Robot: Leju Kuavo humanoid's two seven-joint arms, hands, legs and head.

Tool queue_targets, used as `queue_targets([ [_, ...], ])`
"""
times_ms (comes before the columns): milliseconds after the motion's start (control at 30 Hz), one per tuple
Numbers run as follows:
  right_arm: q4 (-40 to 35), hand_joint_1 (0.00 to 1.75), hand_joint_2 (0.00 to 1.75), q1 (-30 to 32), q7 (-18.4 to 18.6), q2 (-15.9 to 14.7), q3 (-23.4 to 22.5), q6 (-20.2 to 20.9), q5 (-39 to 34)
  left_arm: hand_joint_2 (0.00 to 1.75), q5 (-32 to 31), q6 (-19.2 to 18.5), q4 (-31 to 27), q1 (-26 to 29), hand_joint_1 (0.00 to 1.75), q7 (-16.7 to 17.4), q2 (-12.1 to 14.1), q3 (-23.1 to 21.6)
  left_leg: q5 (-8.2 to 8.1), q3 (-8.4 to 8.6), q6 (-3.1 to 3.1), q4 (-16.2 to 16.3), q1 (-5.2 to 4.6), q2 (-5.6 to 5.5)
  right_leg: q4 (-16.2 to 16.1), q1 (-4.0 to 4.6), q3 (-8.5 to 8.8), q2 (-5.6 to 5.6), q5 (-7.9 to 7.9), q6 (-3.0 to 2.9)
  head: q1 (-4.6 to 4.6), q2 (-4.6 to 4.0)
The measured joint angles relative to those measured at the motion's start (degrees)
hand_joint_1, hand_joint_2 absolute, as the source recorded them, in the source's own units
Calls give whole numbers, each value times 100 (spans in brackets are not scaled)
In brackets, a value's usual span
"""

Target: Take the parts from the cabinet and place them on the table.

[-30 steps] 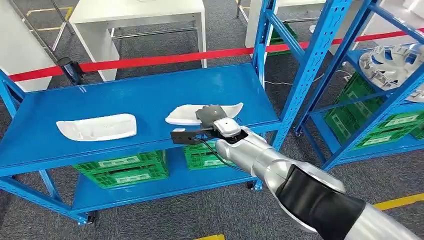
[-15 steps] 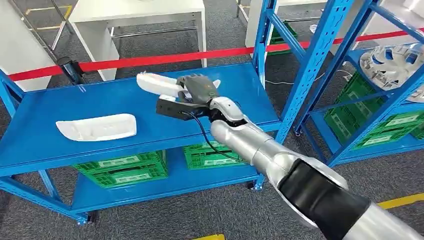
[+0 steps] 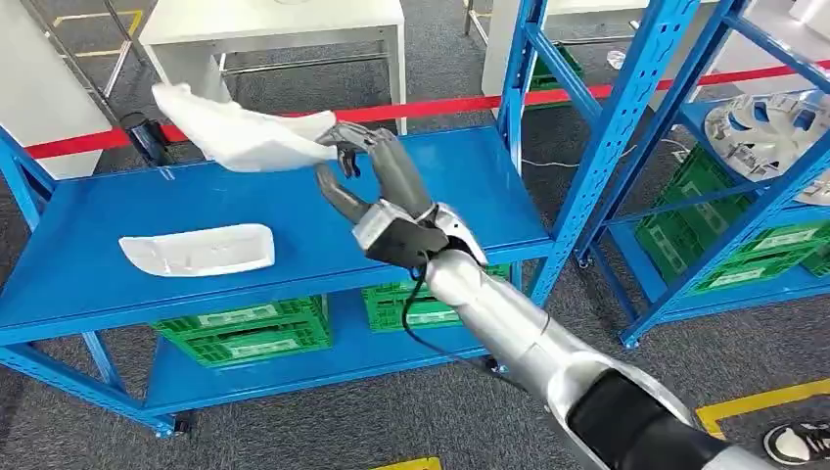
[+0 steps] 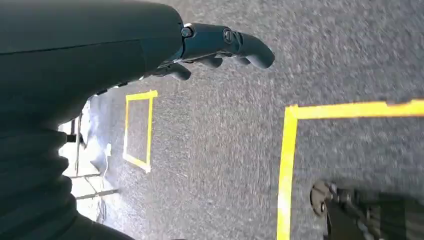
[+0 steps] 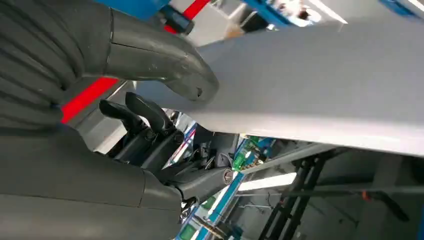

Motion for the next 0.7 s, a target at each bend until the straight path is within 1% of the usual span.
queue_targets([
  [33,-126,175,175,87,-35,-7,-35,13,-55,175,0,9,0,3,0,0,2,0,-31,-32,-49,69,26,-3,-216,-36,83,-9,215,50,-2,2],
  [67,-211,175,175,120,-62,-7,-51,24,-90,175,2,13,0,-3,0,-2,4,0,-79,-79,-114,173,67,1,-653,-83,281,-25,486,111,0,2],
  [100,-378,175,175,191,-99,-7,-88,46,-143,175,40,22,-2,-19,0,-44,7,2,-141,-131,-182,302,113,2,-1106,-136,510,-62,681,181,-2,2],
  [133,-664,175,175,395,-132,-7,-129,50,-202,175,90,44,-20,-22,0,-120,99,2,-202,-214,-268,414,104,-10,-1213,-106,569,-77,452,233,6,0],
  [167,-925,175,175,659,-167,0,-145,57,-230,175,129,57,-26,-20,0,-184,111,2,-250,-309,-340,518,102,-45,-997,-49,496,5,580,106,42,2],
  [200,-1282,175,175,870,-216,0,-166,83,-298,175,216,102,-37,-16,0,-273,136,2,-282,-310,-386,581,94,-57,-962,-102,449,11,492,21,44,2],
  [233,-1501,175,175,1033,-234,37,-160,140,-328,175,313,122,-33,-15,0,-346,136,7,-287,-312,-405,627,102,-78,-912,-85,402,28,397,-110,24,0],
  [267,-1682,175,175,1142,-256,52,-160,162,-355,175,405,162,-39,-13,0,-422,180,33,-270,-331,-429,620,104,-75,-864,-79,346,35,389,-143,35,2],
  [300,-1835,175,175,1226,-269,65,-162,175,-379,175,479,166,-37,-16,0,-490,177,55,-300,-389,-454,637,128,-67,-861,-72,313,30,402,-196,22,2],
  [333,-2001,175,175,1326,-285,74,-162,179,-390,175,525,166,-44,-19,0,-564,201,83,-463,-428,-398,780,121,-59,-861,-57,292,26,421,-263,9,0],
  [367,-2148,175,175,1443,-330,85,-166,197,-396,175,518,145,-46,-26,0,-633,221,100,-707,-528,-342,1057,89,-61,-887,-34,286,23,443,-294,-5,2],
  [400,-2347,175,175,1605,-376,100,-173,212,-413,175,416,90,-48,-38,0,-708,227,105,-1033,-708,-292,1554,26,-65,-918,2,270,7,490,-339,-18,2],
  [433,-2515,175,175,1751,-405,126,-188,223,-429,175,315,44,-48,-50,0,-730,232,103,-1267,-873,-256,2012,-31,-67,-931,44,238,-7,530,-369,-20,2],
  [467,-2658,175,175,1869,-416,157,-206,230,-422,175,267,26,-48,-63,0,-758,236,103,-1391,-975,-203,2335,-82,-67,-932,95,197,-12,561,-398,-20,2],
  [500,-2771,175,175,1969,-413,179,-212,227,-385,175,256,11,-50,-79,0,-780,241,103,-1377,-964,-135,2420,-132,-69,-932,142,156,-11,595,-426,-20,2],
  [533,-2909,175,175,2073,-413,199,-214,227,-359,175,232,7,-52,-102,0,-802,245,103,-1247,-830,-32,2254,-196,-71,-932,196,115,-9,633,-449,-20,2],
  [567,-3053,175,175,2178,-416,225,-221,227,-346,175,203,-7,-57,-129,0,-829,251,103,-1050,-577,92,1854,-274,-79,-934,250,69,-2,678,-463,-20,2],
  [600,-3174,175,175,2251,-418,247,-225,240,-350,175,166,-9,-59,-156,0,-841,264,94,-870,-289,219,1388,-346,-90,-938,289,31,6,722,-483,-18,2],
  [633,-3279,175,175,2314,-420,273,-232,273,-383,175,149,-9,-70,-185,0,-844,292,79,-857,3,373,910,-439,-103,-942,263,10,9,770,-499,-11,2],
  [667,-3356,175,175,2391,-420,293,-236,315,-420,175,116,-9,-81,-194,0,-826,310,50,-903,55,350,806,-443,-50,-977,321,13,13,821,-465,9,2],
  [700,-3430,175,175,2471,-420,297,-252,374,-503,175,81,11,-94,-197,0,-803,334,18,-749,51,300,786,-484,-48,-1016,287,32,4,864,-429,-11,0],
])
